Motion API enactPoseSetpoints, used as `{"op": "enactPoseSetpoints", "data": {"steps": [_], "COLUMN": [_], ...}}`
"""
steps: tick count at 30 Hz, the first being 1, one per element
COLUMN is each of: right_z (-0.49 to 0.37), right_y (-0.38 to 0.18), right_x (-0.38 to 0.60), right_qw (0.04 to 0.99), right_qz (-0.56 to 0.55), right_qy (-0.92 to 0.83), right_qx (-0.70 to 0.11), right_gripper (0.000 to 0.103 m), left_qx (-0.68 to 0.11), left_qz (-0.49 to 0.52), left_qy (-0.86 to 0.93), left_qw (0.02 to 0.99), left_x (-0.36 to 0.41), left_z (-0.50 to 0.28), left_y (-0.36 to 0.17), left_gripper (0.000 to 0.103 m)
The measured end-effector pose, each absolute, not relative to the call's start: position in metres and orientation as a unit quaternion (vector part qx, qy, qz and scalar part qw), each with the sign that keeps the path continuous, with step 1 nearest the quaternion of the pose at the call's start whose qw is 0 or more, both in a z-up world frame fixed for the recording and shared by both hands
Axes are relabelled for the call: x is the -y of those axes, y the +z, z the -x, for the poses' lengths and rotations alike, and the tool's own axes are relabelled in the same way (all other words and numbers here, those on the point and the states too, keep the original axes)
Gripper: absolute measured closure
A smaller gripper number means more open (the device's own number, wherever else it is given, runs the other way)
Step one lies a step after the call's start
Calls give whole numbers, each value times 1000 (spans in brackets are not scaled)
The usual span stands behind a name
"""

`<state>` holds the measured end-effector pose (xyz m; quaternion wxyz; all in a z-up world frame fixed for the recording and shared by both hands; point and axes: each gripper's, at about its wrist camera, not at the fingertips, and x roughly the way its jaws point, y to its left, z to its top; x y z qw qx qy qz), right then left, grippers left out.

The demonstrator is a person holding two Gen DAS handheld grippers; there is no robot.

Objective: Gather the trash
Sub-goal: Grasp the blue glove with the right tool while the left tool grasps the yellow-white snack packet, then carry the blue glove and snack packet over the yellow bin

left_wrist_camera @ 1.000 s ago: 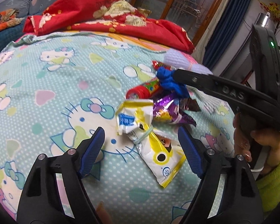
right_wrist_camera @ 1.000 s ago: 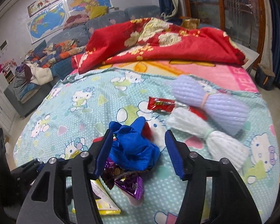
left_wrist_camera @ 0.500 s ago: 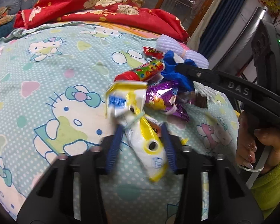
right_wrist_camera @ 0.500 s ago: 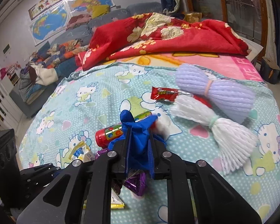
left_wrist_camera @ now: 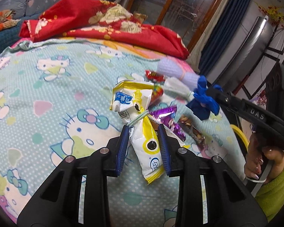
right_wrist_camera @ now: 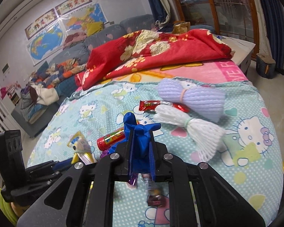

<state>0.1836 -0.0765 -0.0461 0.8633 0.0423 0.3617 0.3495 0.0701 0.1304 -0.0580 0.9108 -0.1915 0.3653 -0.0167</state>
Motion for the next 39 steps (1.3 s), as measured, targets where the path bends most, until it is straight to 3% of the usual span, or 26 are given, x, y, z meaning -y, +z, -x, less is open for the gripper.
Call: {"op": "enactPoseSetpoints", "data": {"steps": [39], "right_z": [-138], "right_y": [-12], "right_x": [191], "right_qw": [905], "right_qz": [-87], "right_qy": [286], "right_qx": [-302], "right_gripper": [90], "left_qx": [-311], "left_qz": [124], "left_qy": [-90], "left_qw": [938], "left_x": [-42], "left_z": [-77], "left_y": [-9], "left_gripper": [79]}}
